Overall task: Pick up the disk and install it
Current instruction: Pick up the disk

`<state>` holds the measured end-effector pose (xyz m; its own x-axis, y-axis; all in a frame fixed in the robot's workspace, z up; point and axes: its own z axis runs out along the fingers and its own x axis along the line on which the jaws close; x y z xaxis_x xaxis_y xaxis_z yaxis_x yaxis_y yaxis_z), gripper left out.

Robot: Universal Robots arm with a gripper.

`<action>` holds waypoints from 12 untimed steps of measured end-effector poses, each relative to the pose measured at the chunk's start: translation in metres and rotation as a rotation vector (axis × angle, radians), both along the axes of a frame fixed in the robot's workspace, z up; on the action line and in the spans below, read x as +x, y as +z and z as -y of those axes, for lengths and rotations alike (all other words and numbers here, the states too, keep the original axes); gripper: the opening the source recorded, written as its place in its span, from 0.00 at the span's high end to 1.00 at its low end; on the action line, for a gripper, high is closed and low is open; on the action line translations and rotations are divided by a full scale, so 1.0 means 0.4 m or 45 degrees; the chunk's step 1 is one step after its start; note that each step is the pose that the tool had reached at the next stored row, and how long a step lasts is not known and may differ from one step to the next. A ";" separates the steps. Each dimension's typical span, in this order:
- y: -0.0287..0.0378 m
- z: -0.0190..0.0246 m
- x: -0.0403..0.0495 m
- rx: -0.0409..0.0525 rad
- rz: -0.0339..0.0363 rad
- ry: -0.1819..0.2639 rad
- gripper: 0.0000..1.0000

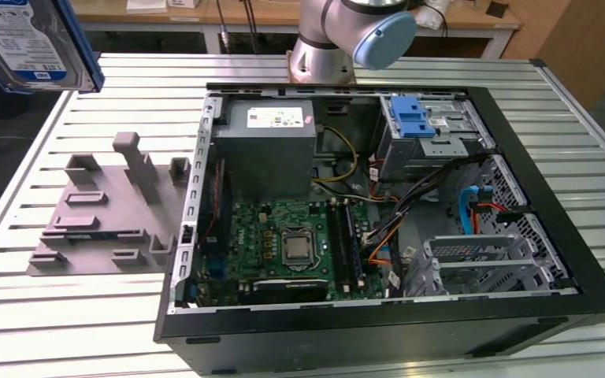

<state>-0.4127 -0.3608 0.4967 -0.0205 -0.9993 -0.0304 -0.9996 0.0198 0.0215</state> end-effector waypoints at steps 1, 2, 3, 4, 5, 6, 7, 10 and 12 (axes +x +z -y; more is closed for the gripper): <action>0.000 0.000 0.001 0.000 0.0001 0.000 0.64; 0.000 0.000 0.001 0.000 0.0001 0.000 0.64; 0.000 0.000 0.004 0.000 0.0000 0.000 0.64; 0.000 0.000 0.007 0.000 0.0000 0.000 0.64; 0.000 0.000 0.007 0.000 0.0000 0.000 0.64; 0.000 0.000 0.007 0.000 0.0000 0.000 0.64; 0.000 0.000 0.007 0.000 0.0000 0.000 0.64; 0.000 0.000 0.009 0.000 0.0001 0.000 0.64; 0.000 0.000 0.010 0.000 0.0000 0.000 0.64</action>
